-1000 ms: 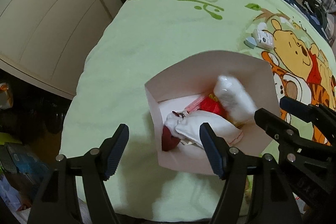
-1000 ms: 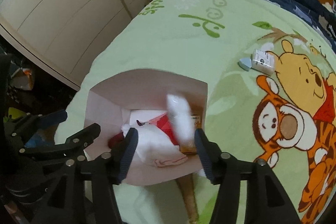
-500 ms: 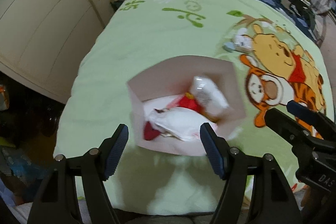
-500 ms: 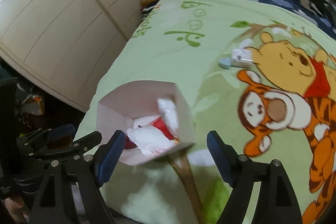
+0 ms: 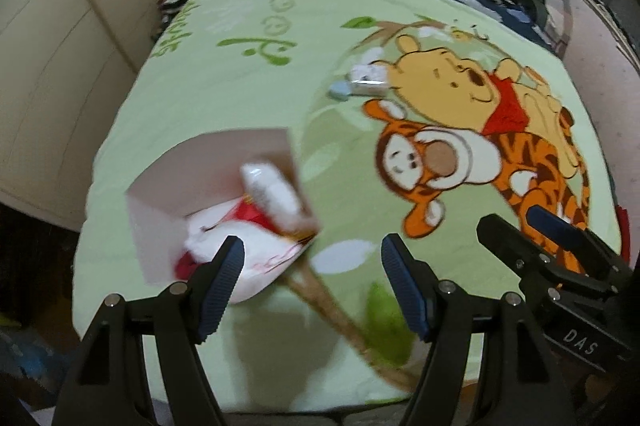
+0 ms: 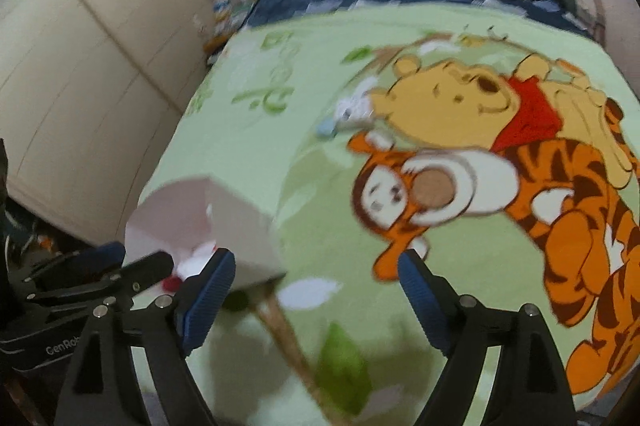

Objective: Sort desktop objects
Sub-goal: 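Move both tools back toward the sponge and cotton swab box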

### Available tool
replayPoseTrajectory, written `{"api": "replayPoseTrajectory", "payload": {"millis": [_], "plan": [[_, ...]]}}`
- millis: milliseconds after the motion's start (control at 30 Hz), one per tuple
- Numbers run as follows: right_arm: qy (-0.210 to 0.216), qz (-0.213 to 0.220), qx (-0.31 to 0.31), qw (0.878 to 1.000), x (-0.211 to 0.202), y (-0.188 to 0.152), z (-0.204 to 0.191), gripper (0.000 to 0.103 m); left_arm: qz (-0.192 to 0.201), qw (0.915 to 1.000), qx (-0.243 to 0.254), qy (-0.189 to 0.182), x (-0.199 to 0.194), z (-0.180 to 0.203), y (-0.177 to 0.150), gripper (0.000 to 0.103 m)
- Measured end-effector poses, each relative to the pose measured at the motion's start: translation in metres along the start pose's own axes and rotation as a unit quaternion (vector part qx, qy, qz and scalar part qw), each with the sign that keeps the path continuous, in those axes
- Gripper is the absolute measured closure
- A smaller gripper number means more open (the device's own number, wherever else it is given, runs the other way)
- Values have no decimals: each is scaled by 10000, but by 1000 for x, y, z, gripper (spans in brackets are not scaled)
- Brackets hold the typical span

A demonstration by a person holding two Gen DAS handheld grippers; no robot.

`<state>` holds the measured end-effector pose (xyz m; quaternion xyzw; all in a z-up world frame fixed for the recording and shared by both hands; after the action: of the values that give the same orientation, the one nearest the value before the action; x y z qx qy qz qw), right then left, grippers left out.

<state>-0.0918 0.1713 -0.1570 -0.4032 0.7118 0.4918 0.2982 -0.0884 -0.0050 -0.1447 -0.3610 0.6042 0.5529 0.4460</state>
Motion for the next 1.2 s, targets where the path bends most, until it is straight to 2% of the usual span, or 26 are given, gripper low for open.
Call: {"api": "replayPoseTrajectory", "payload": {"millis": [67,133,267,467,733,867,1000,1200], "plan": [[-78,265,-28,9996,-4,13,9,15,67,9999,56,-113,4,16,13,31],[-189,308,-39,9993,-2,30,20,14,140,9997,88,-201,10,28,26,31],[-432,265,-147,9986,18,65,39,14,151,9999,21,-34,37,42,55,31],[-723,30,-754,9945,86,113,53,14,124,9988,-331,330,94,47,90,31],[-474,-287,-1742,9832,208,157,42,14,28,9944,-633,843,183,53,102,30],[-253,-508,-1783,9823,265,160,34,14,-53,9919,-869,925,215,49,95,30],[-354,-418,-2052,9772,301,162,16,14,-186,9903,-992,956,236,37,81,30],[-1017,-277,-2311,9672,351,181,-5,14,-351,9902,-985,926,255,29,64,30]]}}
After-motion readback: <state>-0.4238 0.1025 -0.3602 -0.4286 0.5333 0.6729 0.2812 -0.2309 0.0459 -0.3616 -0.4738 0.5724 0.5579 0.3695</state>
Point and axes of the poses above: each gripper's, at about its wrist camera, not at the fingertips, and x roughly the way its jaws point, z to its right, y to its top, the point moved 5 cm from there along x, roughly the way its jaws point, and after that the axes turned 6 degrees about x, right-handed, at the moved point
